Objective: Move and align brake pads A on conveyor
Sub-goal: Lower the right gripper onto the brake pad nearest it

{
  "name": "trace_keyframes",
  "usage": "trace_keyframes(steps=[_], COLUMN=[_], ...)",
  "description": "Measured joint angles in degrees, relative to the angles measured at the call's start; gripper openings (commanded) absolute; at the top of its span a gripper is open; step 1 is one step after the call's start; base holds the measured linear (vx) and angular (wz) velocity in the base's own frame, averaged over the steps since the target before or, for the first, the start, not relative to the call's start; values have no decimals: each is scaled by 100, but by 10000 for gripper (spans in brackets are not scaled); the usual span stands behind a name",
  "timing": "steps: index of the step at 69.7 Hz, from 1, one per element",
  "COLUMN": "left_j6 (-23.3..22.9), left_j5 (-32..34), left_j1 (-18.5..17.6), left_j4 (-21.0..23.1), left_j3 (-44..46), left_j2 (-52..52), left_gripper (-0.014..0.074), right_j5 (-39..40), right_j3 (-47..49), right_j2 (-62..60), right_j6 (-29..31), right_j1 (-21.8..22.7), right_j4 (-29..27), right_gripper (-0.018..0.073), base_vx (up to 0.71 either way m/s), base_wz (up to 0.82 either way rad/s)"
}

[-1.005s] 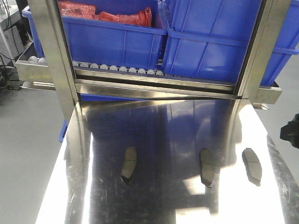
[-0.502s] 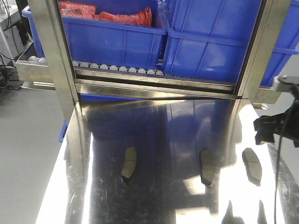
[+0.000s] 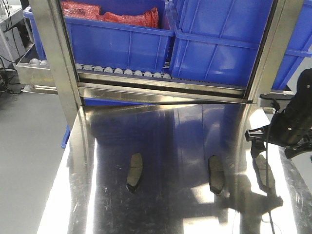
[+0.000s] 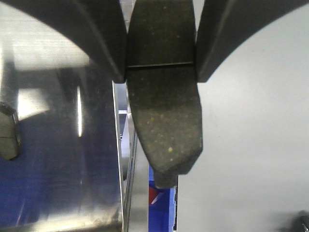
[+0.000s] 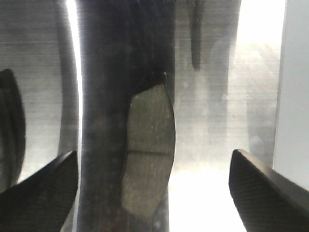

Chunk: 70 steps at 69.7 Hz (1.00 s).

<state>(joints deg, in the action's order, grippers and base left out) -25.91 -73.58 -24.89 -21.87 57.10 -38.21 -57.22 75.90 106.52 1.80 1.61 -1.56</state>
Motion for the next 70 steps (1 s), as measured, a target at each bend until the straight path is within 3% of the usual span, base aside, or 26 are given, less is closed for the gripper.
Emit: trace_keyframes(steps=[70], left_j6=[0], left_j5=[0], left_j1=[0], left_j4=[0], left_j3=[0], left_j2=[0], left_gripper=[-6], right_j5=[64], right_j3=[48], right_j2=[751], right_j6=[136], right_j1=[0], right_j4=[113], right_gripper=[566], base_vx=[0], base_wz=[0])
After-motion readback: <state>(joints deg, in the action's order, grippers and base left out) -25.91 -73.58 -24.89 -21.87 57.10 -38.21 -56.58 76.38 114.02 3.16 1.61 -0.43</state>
